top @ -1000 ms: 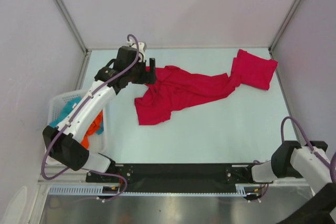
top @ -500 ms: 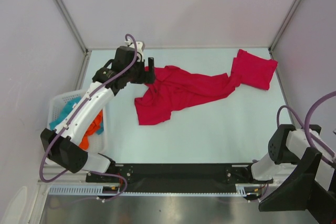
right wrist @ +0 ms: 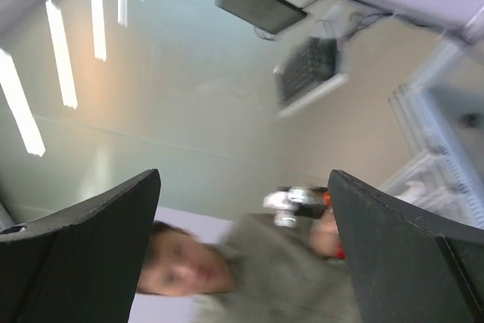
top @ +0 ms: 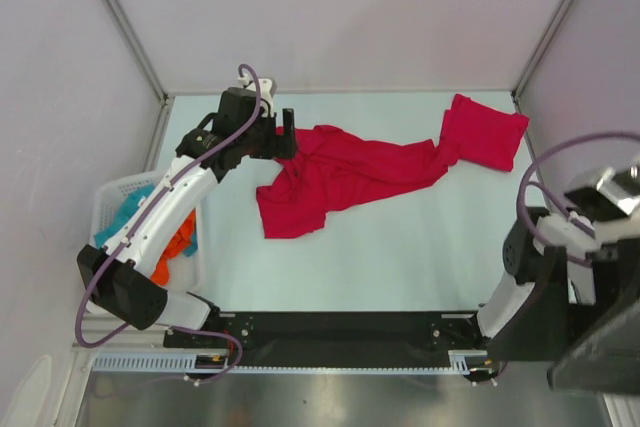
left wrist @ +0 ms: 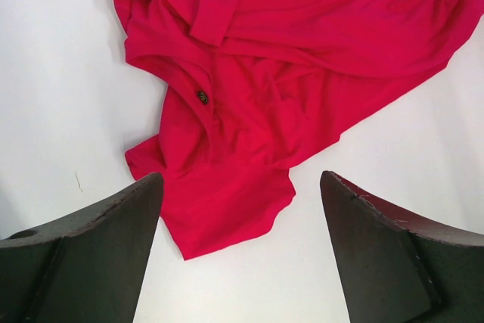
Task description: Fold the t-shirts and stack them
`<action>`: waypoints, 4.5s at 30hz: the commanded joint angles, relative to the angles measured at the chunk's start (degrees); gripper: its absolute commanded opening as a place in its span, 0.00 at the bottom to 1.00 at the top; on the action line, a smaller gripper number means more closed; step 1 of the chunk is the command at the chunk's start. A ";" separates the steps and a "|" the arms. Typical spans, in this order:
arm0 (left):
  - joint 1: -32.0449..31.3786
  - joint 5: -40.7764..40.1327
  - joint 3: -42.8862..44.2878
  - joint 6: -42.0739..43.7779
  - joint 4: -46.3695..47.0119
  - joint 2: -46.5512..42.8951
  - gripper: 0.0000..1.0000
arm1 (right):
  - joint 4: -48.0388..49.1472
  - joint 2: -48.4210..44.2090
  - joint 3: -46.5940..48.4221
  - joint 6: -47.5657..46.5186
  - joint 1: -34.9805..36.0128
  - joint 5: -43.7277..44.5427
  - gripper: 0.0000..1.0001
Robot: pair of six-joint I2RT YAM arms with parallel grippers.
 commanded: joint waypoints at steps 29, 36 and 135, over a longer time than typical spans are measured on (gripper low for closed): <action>-0.48 3.34 -0.30 -0.62 4.07 -2.14 0.89 | -55.11 -15.70 -5.18 10.84 -3.08 -75.95 1.00; -0.39 3.16 -0.04 -0.71 4.07 -1.78 0.89 | -74.85 -12.29 6.50 -0.38 -3.78 -97.63 1.00; -12.70 -8.43 15.17 -0.89 -5.86 1.82 0.89 | -77.94 -10.53 25.05 1.60 2.19 -51.04 1.00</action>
